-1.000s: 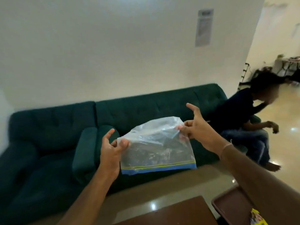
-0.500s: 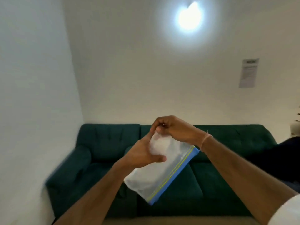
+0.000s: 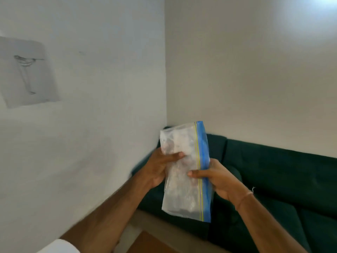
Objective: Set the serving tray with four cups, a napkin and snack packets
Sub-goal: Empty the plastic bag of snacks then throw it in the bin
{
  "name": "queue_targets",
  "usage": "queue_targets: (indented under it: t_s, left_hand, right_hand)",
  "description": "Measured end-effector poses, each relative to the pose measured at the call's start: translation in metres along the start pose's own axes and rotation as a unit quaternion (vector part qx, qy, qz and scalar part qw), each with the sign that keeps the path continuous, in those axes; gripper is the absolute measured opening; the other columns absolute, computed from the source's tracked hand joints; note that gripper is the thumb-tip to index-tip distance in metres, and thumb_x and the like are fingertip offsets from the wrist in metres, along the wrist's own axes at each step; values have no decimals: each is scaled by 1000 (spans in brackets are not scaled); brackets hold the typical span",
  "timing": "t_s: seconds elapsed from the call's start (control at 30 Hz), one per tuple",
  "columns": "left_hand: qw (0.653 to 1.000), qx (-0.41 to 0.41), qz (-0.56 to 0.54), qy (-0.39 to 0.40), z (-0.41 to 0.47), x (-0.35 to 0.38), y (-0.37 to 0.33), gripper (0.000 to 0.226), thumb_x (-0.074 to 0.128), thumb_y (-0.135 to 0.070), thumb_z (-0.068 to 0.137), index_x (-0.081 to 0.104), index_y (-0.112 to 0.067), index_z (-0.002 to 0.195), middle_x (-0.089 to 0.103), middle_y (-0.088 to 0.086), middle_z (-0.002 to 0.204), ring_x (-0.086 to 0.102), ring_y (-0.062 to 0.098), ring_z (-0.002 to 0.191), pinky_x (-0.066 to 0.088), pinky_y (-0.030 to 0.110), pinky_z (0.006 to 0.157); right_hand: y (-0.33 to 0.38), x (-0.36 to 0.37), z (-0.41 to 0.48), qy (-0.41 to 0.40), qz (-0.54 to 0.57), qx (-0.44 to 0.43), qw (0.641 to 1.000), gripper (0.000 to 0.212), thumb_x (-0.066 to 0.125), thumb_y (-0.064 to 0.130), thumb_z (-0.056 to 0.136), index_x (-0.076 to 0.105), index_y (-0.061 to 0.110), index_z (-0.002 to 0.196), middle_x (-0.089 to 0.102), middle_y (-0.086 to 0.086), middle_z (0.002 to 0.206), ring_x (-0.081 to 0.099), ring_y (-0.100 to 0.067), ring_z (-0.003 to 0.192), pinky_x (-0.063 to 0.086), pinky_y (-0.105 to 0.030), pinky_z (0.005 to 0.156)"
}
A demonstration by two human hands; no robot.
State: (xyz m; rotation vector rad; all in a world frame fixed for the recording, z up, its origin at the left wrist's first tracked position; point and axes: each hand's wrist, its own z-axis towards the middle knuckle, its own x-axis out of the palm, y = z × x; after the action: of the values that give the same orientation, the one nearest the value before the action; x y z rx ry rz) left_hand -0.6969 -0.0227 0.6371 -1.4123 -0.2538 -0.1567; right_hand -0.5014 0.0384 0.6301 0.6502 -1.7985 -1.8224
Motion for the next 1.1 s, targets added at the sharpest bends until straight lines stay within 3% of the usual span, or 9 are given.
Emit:
queue_targets:
  t_s: [0.13, 0.3, 0.37, 0.53, 0.63, 0.77, 0.83, 0.93, 1.1]
  left_hand:
    - [997, -49, 37, 57, -23, -54, 6, 55, 64, 11, 85, 53, -1, 138, 61, 27, 132, 60, 41, 121, 52, 51, 98]
    - [992, -74, -27, -98, -46, -120, 26, 33, 65, 3, 78, 75, -3, 108, 73, 20, 109, 73, 30, 96, 59, 36, 75]
    - [979, -95, -86, -160, -51, -163, 34, 30, 54, -9, 85, 79, -7, 100, 72, 16, 106, 72, 29, 94, 57, 37, 79]
    - [967, -183, -96, -146, -58, -274, 60, 50, 61, -33, 87, 63, -12, 132, 64, 20, 125, 60, 38, 111, 49, 49, 94]
    - [963, -193, 7, -188, -49, -342, 92, 63, 82, -19, 66, 64, -20, 126, 67, 14, 125, 64, 35, 112, 55, 51, 91]
    - [938, -183, 33, -292, -42, -451, 157, 77, 92, -15, 51, 63, -15, 122, 71, 14, 119, 67, 37, 109, 54, 63, 91]
    - [925, -189, 28, -328, -40, -508, 202, 73, 92, -14, 52, 63, -20, 118, 72, 10, 118, 69, 34, 106, 57, 60, 85]
    - [899, -211, 52, -381, -44, -584, 274, 55, 87, -1, 59, 64, -31, 99, 74, 0, 104, 70, 24, 98, 61, 43, 72]
    - [880, -263, 206, -336, -61, -701, 399, 51, 84, 3, 67, 66, -25, 105, 66, -3, 110, 62, 17, 103, 50, 23, 81]
  right_hand:
    - [-11, 28, 39, 32, 46, -77, 995, 45, 75, -11, 75, 67, 10, 114, 77, -11, 106, 75, -29, 96, 62, -36, 74]
    - [-44, 70, 88, 118, 3, -112, 987, 28, 58, -14, 89, 78, 6, 89, 78, -3, 97, 74, -18, 90, 57, -30, 76]
    - [-57, 94, 112, 137, -38, -120, 983, 27, 52, -10, 90, 77, -5, 82, 75, 0, 113, 71, -17, 104, 56, -28, 84]
    - [-96, 177, 183, 132, -217, -160, 954, 44, 52, -24, 78, 82, 8, 82, 59, -1, 138, 57, -19, 124, 51, -45, 103]
    - [-138, 224, 230, 116, -149, -61, 980, 66, 54, -12, 75, 64, 24, 130, 52, 3, 145, 51, -17, 133, 44, -44, 111]
    - [-227, 282, 288, 152, 101, 164, 969, 59, 68, 45, 78, 56, 37, 136, 69, -6, 121, 67, -25, 104, 54, -47, 90]
    - [-286, 322, 317, 165, -39, 193, 966, 61, 77, 60, 70, 55, 49, 126, 72, 4, 116, 70, -19, 103, 58, -39, 86]
    - [-385, 377, 362, 133, -298, 159, 932, 65, 80, 28, 80, 44, 32, 133, 65, 2, 121, 64, -20, 109, 53, -32, 92]
    - [-548, 444, 429, 169, -446, 101, 873, 34, 68, 8, 86, 63, 18, 118, 70, -4, 111, 66, -24, 100, 51, -28, 82]
